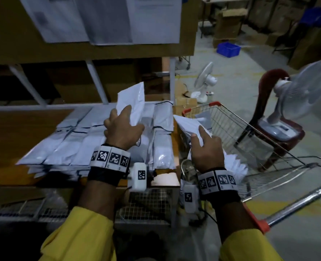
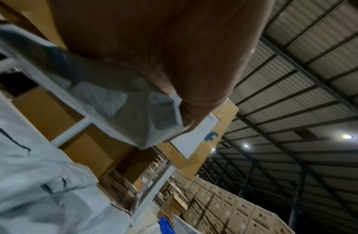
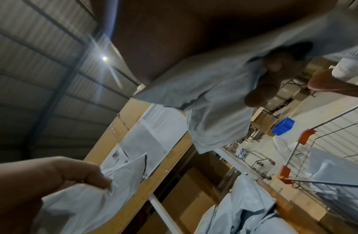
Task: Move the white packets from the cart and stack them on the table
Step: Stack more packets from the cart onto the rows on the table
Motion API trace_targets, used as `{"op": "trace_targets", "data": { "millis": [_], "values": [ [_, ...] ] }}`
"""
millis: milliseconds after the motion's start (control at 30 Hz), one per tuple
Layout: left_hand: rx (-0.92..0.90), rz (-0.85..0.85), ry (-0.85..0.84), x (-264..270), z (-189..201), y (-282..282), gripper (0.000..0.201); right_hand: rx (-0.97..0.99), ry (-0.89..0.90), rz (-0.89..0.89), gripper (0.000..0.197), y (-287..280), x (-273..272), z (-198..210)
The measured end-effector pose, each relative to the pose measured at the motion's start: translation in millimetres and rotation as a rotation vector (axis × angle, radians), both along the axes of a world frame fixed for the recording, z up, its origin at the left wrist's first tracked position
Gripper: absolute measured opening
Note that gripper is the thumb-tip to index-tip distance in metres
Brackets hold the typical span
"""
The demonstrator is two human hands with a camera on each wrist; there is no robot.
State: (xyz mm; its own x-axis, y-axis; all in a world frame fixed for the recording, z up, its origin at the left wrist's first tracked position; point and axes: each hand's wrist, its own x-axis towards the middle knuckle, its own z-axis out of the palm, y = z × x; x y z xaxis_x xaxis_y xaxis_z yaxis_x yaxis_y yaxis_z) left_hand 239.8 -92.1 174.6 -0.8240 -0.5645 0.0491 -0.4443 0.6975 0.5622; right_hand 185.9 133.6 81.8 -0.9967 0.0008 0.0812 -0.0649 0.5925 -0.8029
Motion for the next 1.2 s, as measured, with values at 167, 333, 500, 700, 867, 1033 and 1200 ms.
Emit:
{"op": "trace_targets", "data": {
  "millis": [167, 333, 500, 700, 867, 1033, 1200],
  "values": [
    [0.006, 0.09, 0.027, 25, -3, -48, 0.072, 0.029, -0.015, 0.051, 0.057, -39, 2, 1],
    [0.05, 0.084, 0.02, 24, -20, -88, 0.077, 0.142, -0.042, 0.009, 0.067, -71, -7, -30],
    [0.088, 0.033, -0.003, 12, -27, -119, 0.08, 0.257, -0.13, -0.006, 0.062, -102, -15, -71],
    [0.035, 0.027, -0.02, -1, -35, -159, 0.073, 0.443, -0.17, 0.089, 0.065, -133, -19, -106],
    [0.041, 0.005, -0.049, -8, -45, -176, 0.074, 0.61, -0.122, 0.095, 0.048, -146, -24, -115],
    [0.08, -0.004, -0.065, -12, -52, -180, 0.073, 0.68, -0.158, 0.097, 0.051, -154, -23, -119],
    [0.091, -0.003, -0.076, -15, -55, -181, 0.072, 0.704, -0.2, 0.125, 0.052, -153, -27, -119]
  ]
}}
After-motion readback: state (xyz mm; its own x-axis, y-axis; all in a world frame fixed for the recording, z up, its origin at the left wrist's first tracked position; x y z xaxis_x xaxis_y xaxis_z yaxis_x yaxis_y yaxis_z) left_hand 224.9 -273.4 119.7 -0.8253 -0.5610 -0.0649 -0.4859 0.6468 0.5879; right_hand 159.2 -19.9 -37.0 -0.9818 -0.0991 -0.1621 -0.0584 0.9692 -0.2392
